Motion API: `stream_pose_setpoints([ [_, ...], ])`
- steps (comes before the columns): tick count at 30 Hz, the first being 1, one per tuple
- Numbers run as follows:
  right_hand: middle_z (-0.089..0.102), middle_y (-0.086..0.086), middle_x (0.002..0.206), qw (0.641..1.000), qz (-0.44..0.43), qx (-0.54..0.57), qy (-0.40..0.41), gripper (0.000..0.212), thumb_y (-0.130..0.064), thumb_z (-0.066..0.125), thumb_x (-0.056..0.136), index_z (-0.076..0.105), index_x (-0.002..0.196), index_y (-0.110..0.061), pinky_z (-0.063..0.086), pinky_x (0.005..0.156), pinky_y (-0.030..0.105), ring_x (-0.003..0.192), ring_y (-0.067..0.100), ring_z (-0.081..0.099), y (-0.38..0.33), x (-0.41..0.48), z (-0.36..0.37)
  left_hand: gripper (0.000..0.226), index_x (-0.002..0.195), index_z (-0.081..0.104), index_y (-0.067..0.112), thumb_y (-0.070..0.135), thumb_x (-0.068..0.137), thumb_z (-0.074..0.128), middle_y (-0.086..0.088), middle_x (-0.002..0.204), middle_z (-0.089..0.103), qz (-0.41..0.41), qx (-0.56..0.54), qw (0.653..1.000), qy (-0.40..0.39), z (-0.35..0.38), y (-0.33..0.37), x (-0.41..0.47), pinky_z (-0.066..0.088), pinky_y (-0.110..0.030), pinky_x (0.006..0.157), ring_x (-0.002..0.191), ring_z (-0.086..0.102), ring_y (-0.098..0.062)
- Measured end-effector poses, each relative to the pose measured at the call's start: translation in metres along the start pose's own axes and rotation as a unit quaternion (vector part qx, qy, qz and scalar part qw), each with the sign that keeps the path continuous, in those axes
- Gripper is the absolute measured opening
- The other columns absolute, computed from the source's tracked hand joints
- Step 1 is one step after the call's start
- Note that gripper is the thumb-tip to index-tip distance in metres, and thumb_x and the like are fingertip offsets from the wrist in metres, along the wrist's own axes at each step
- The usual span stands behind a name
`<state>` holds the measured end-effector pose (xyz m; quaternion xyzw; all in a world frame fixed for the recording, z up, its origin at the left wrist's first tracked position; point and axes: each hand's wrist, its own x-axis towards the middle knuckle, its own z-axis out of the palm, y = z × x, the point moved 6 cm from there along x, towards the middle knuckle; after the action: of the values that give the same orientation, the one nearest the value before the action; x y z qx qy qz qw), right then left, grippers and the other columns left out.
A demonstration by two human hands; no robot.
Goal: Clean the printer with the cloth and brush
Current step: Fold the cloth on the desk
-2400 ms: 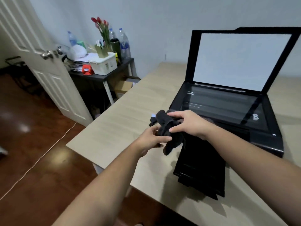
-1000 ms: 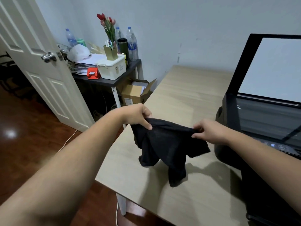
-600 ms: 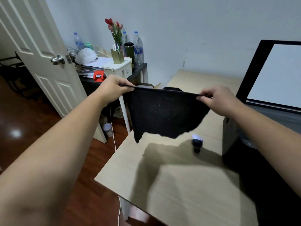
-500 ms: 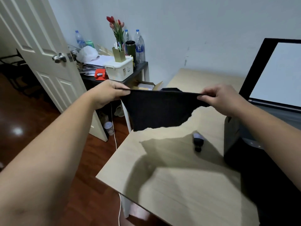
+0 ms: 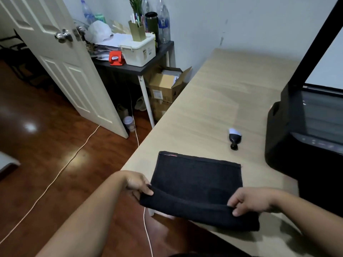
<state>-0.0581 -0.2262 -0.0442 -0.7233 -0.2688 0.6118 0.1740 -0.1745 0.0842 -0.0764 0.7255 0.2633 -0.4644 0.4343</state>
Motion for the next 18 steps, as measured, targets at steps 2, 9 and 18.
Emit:
stream_pose_setpoints([
  [2, 0.065, -0.003, 0.071, 0.999, 0.020, 0.035, 0.037, 0.019, -0.009, 0.061, 0.086, 0.071, 0.075, -0.021, 0.046, 0.058, 0.022, 0.070, 0.013, 0.059, 0.020, 0.010, -0.006, 0.007, 0.082, 0.068, 0.013, 0.013, 0.088, 0.065, -0.008, 0.084, 0.069, 0.021, -0.016, 0.999, 0.037, 0.002, 0.000, 0.009, 0.055, -0.034, 0.082, 0.081, 0.066, -0.025],
  [9, 0.068, 0.000, 0.083, 0.917, -0.006, 0.195, 0.348, 0.008, -0.009, 0.066, 0.084, 0.070, 0.080, -0.014, 0.044, 0.062, 0.021, 0.077, 0.013, 0.058, 0.029, 0.013, -0.082, 0.010, 0.083, 0.067, 0.005, 0.008, 0.090, 0.061, -0.008, 0.075, 0.061, 0.156, -0.135, 0.936, 0.283, -0.042, 0.051, 0.007, 0.047, -0.022, 0.053, 0.066, 0.056, -0.019],
  [18, 0.065, 0.002, 0.090, 0.841, 0.018, 0.062, 0.537, 0.004, -0.016, 0.066, 0.081, 0.063, 0.081, -0.018, 0.042, 0.070, 0.025, 0.076, 0.015, 0.059, 0.039, 0.002, -0.069, 0.052, 0.126, 0.047, 0.021, 0.041, 0.082, 0.066, -0.004, 0.130, 0.048, 0.133, 0.144, 0.844, 0.499, -0.018, 0.122, 0.011, 0.046, -0.040, 0.095, 0.118, 0.050, -0.026],
])
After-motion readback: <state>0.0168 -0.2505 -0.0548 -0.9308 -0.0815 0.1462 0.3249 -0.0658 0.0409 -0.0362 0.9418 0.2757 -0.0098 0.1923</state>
